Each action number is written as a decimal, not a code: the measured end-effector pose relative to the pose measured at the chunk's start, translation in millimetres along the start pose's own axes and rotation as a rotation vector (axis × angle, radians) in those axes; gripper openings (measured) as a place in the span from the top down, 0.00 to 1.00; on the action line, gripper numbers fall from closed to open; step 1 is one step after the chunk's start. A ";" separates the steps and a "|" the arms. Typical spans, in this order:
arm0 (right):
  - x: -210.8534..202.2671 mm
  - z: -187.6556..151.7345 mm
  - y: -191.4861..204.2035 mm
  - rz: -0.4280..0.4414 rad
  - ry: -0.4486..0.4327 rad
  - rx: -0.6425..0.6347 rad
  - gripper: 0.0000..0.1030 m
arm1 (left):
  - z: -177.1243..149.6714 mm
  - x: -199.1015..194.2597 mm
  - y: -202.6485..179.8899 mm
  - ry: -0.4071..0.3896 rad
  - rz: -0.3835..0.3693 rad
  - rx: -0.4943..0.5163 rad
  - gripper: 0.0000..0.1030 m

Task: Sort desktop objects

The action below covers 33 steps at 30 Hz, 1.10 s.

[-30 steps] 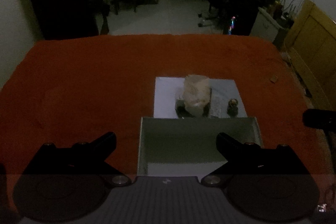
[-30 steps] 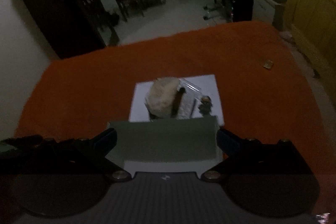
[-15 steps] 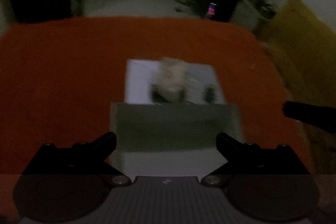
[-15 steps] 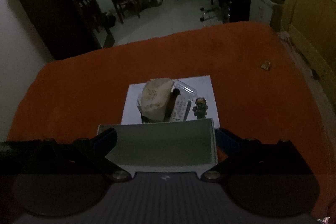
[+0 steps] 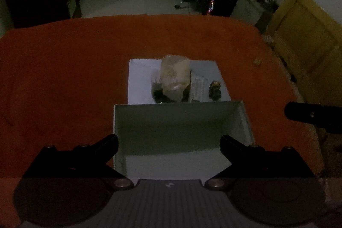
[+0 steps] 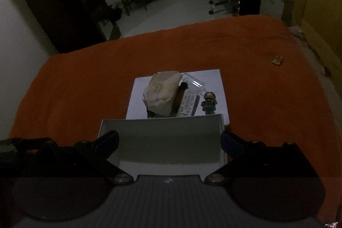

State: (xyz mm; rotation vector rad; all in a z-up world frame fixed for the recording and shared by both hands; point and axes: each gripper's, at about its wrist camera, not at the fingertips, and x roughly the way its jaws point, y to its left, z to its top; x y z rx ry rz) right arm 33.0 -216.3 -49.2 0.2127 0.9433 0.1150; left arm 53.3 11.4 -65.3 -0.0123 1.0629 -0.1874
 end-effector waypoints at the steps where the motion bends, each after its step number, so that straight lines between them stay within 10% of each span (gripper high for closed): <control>1: 1.6 -0.8 0.3 0.001 0.004 -0.004 0.00 | 1.3 2.0 -2.0 0.018 0.024 0.003 0.01; 16: 18.7 -16.2 18.8 0.028 -0.009 -0.093 0.00 | -0.7 2.6 -9.6 -0.005 -0.016 0.061 0.01; 22: 24.6 -19.4 19.4 -0.004 0.017 -0.065 0.00 | 0.1 2.3 -5.9 -0.022 0.078 0.023 0.01; 33: 18.6 -14.8 16.4 -0.034 -0.023 -0.091 0.00 | -1.3 18.7 -9.8 0.051 -0.020 0.056 0.01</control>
